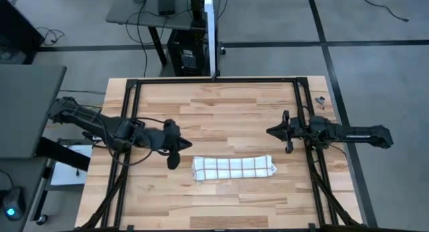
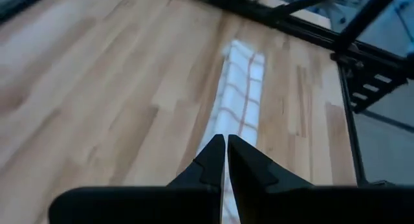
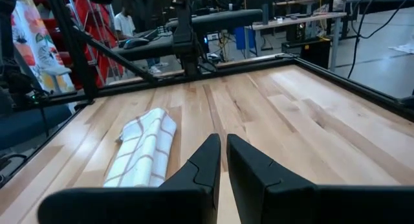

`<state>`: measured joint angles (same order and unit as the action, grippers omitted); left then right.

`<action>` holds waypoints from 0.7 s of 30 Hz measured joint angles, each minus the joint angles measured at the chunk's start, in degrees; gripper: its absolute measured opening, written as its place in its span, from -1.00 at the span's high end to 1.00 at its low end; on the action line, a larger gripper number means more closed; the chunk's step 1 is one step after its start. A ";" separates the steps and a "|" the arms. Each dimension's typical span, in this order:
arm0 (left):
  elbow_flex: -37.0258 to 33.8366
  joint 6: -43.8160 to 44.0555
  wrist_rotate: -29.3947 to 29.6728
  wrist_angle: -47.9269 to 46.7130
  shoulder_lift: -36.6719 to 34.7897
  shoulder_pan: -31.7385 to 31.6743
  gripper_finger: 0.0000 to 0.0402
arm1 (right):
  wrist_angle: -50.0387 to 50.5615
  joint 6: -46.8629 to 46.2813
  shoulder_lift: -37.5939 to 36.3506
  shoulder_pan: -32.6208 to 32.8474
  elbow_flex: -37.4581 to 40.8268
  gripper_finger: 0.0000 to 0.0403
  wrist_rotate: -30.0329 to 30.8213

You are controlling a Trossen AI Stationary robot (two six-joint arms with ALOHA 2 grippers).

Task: Roll towel
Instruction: Return to Home Position

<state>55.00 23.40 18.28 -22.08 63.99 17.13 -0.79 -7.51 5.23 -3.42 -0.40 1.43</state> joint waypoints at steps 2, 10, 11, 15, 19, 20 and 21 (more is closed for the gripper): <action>0.00 -4.67 -4.34 0.42 -0.02 -2.48 0.98 | -0.03 0.00 0.00 0.00 0.02 0.89 0.00; -5.25 -19.33 -25.31 4.18 -1.59 -13.71 0.98 | -0.05 -0.04 0.00 0.00 0.04 0.89 0.00; -7.53 -20.03 -27.59 5.83 -2.53 -14.82 0.98 | -0.05 -0.07 -0.01 0.00 0.04 0.89 0.00; -18.52 -17.38 -30.43 11.08 -9.58 -17.67 0.98 | -0.25 -0.15 -0.02 0.00 0.04 0.89 0.01; -29.53 -13.60 -30.44 12.47 -20.51 -17.99 0.98 | -0.36 -0.15 -0.02 0.00 0.04 0.89 0.02; -32.17 -12.80 -30.44 12.77 -23.92 -17.99 0.98 | -0.37 -0.15 0.00 0.00 0.04 0.89 0.02; -34.55 -12.03 -30.43 13.51 -27.18 -17.99 0.98 | -0.41 -0.15 -0.01 0.00 0.04 0.89 0.02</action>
<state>20.45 11.37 -12.14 -8.57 36.80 -0.86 -1.20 -7.66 5.23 -3.42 -0.36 1.45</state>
